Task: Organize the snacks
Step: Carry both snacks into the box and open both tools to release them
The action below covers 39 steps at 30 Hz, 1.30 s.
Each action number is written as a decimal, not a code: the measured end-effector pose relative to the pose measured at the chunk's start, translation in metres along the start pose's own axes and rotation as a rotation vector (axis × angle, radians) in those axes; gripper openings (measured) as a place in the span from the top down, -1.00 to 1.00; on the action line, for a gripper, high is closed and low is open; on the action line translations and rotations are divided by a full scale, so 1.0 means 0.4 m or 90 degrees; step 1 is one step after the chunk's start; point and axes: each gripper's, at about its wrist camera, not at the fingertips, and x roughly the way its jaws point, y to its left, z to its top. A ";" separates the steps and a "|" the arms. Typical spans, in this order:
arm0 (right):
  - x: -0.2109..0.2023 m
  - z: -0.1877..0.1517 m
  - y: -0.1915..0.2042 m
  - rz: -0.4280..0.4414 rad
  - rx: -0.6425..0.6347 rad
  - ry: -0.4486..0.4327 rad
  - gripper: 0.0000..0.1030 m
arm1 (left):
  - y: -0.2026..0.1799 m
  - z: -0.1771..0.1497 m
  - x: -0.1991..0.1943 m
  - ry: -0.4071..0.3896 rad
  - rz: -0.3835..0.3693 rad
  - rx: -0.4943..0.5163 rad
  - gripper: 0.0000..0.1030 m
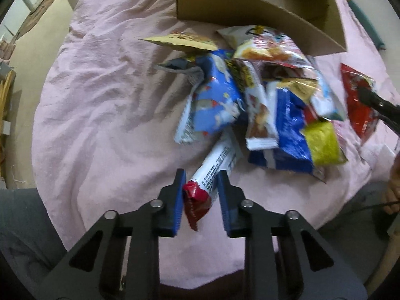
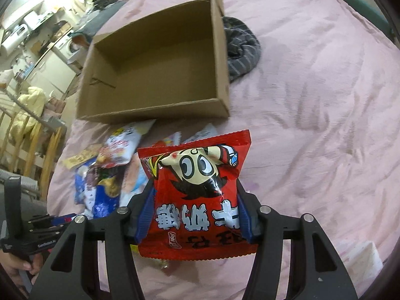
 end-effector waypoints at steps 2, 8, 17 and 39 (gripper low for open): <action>-0.005 -0.009 0.015 0.004 -0.005 -0.005 -0.14 | -0.001 -0.022 -0.027 -0.006 -0.011 0.008 0.70; -0.027 -0.029 0.044 0.039 0.000 -0.018 -0.14 | -0.017 -0.049 -0.138 -0.042 -0.031 0.015 0.76; -0.122 -0.024 0.088 0.067 0.007 -0.072 -0.14 | -0.028 -0.095 -0.301 -0.195 -0.003 0.038 0.77; -0.060 0.223 0.122 0.071 0.028 -0.126 -0.14 | -0.071 0.288 -0.318 -0.293 0.040 0.061 0.77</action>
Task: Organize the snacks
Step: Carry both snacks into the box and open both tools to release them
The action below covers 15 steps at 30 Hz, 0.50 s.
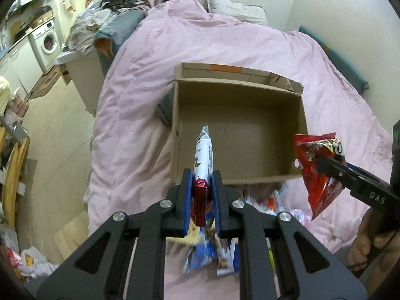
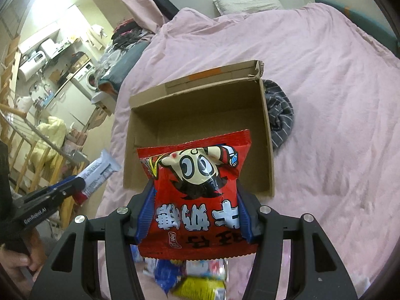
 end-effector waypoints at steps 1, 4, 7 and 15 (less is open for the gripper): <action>0.016 0.014 -0.005 -0.002 0.005 -0.003 -0.14 | -0.008 0.015 0.021 -0.001 0.002 0.007 0.77; 0.053 0.043 -0.015 -0.003 0.014 -0.003 -0.14 | -0.025 0.045 0.071 -0.002 0.010 0.021 0.77; 0.097 0.065 -0.028 -0.007 0.023 -0.002 -0.14 | -0.040 0.077 0.127 0.001 0.018 0.028 0.77; 0.199 0.095 -0.049 -0.004 0.027 0.000 -0.14 | -0.063 0.110 0.252 -0.007 0.052 0.054 0.77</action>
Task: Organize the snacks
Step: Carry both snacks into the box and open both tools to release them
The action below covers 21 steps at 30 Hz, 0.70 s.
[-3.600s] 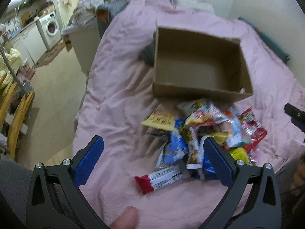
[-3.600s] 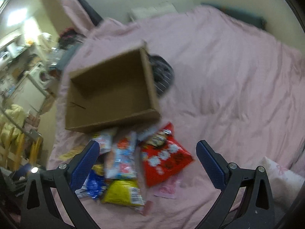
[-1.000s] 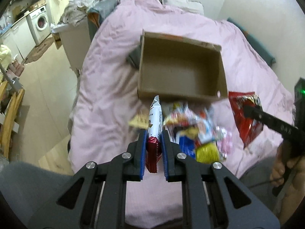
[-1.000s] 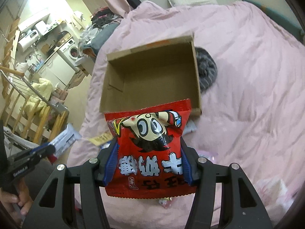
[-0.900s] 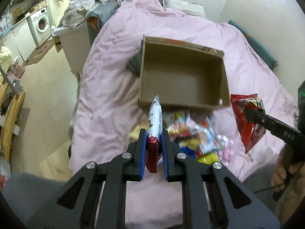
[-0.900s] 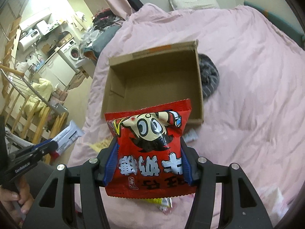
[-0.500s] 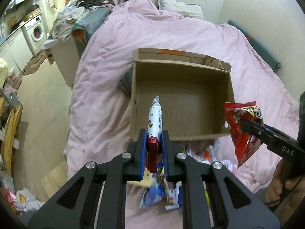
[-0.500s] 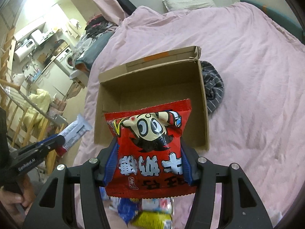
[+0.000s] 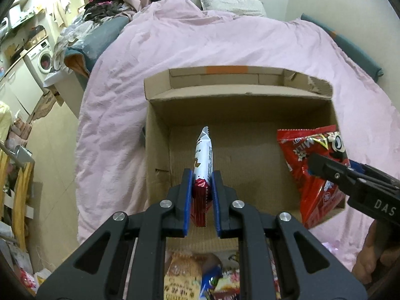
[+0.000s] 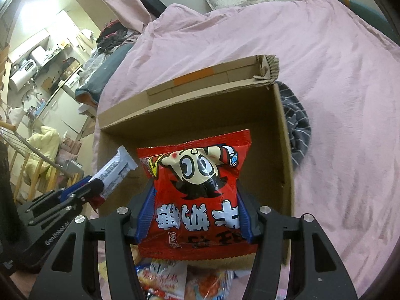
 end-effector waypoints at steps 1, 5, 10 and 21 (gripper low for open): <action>0.009 -0.002 -0.001 0.000 -0.003 -0.002 -0.14 | 0.001 -0.002 0.013 0.003 0.002 -0.001 0.77; 0.030 -0.017 -0.009 -0.015 -0.019 -0.017 -0.15 | -0.004 -0.018 0.061 0.013 0.003 0.009 0.77; 0.051 -0.026 -0.025 -0.043 -0.032 -0.004 -0.15 | -0.011 -0.031 0.089 0.004 0.021 0.022 0.76; 0.058 -0.018 -0.038 -0.043 -0.017 -0.009 -0.22 | -0.030 -0.028 0.100 -0.005 0.019 0.040 0.71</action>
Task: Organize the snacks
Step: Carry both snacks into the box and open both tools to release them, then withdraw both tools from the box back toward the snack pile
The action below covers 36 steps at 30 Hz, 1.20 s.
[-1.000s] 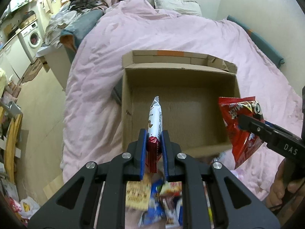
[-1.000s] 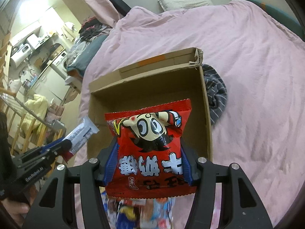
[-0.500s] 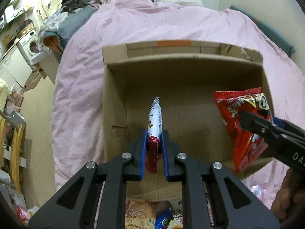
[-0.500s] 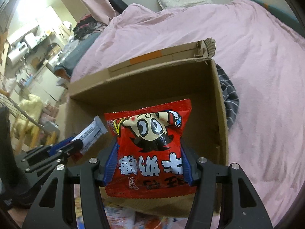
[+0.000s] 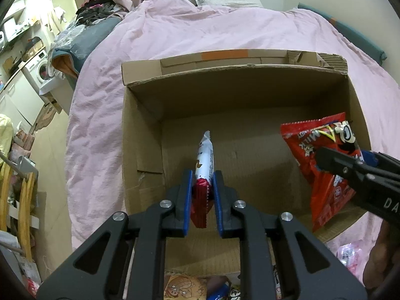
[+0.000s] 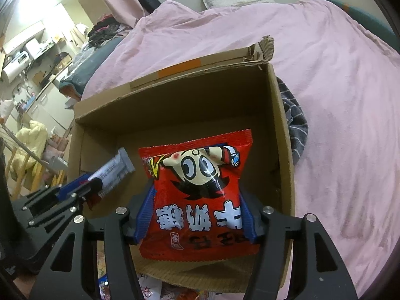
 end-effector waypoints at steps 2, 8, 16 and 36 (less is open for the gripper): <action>0.000 0.003 0.001 0.003 0.001 -0.003 -0.25 | 0.003 -0.001 0.007 0.010 -0.010 -0.007 0.71; -0.023 -0.006 -0.005 0.017 0.006 -0.018 -0.47 | 0.008 -0.004 0.006 0.014 -0.024 -0.018 0.67; -0.062 0.007 -0.007 0.016 0.006 -0.072 -0.85 | 0.014 -0.008 0.002 0.020 -0.045 -0.038 0.01; -0.130 -0.004 -0.009 0.013 0.017 -0.103 -0.87 | 0.069 -0.020 -0.093 -0.055 -0.050 -0.097 -0.41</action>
